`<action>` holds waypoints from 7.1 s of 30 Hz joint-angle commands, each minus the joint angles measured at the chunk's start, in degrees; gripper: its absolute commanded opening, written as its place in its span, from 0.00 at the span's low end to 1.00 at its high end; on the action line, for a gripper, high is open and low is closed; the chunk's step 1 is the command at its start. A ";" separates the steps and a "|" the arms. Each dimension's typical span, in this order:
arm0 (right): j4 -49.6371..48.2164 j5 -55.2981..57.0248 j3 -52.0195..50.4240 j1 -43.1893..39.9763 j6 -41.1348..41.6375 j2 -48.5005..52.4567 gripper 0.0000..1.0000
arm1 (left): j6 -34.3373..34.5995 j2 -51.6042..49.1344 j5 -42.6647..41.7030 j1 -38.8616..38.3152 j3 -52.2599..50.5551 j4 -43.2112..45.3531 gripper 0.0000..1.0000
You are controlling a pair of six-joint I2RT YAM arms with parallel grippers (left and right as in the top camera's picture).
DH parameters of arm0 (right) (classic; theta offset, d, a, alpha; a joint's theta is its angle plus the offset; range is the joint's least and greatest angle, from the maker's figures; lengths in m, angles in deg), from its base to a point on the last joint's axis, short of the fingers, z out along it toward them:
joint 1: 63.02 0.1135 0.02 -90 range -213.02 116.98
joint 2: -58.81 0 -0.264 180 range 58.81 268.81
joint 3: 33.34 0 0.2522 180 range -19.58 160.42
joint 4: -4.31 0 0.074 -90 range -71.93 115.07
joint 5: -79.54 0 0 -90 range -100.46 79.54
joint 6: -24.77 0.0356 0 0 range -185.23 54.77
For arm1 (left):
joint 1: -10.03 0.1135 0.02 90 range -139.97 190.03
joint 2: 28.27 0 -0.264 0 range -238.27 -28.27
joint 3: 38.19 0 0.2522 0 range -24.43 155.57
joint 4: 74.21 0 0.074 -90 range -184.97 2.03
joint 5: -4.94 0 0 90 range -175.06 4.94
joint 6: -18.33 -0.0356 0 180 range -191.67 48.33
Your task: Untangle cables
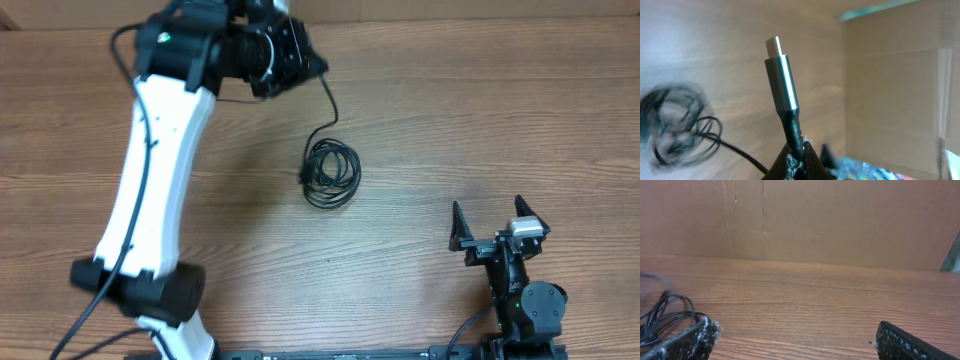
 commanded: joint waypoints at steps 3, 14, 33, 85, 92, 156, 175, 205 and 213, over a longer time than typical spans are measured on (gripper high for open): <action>-0.37 0.72 -0.57 -0.26 -0.07 -0.46 1.00 | -1.49 7.93 -2.23 -0.02 1.46 12.26 0.04; -0.37 0.74 -0.57 -0.26 -0.07 -0.46 1.00 | -1.27 16.61 45.40 4.07 1.46 21.22 0.04; -0.37 0.72 -0.57 -0.26 -0.07 -0.46 1.00 | 11.50 16.76 18.18 5.81 1.46 50.99 0.04; -0.37 0.72 -0.57 -0.26 -0.07 -0.46 1.00 | -12.37 -12.96 33.59 31.04 1.27 -8.83 1.00; -0.37 0.72 -0.57 -0.26 -0.07 -0.46 1.00 | -12.59 -14.58 31.76 27.78 -1.51 -10.38 1.00; -0.37 0.72 -0.57 -0.26 -0.07 -0.46 1.00 | -1.38 -30.60 49.00 13.16 2.27 -15.74 1.00; -0.37 0.72 -0.57 -0.26 -0.07 -0.46 1.00 | -5.38 -30.91 47.17 15.26 -7.56 -2.80 0.04; -0.37 0.72 -0.57 -0.26 -0.07 -0.46 1.00 | -4.13 -19.82 38.01 18.84 21.99 -25.64 1.00; -0.37 0.74 -0.57 -0.26 -0.07 -0.46 1.00 | -10.67 -22.91 36.15 18.47 12.41 -22.69 1.00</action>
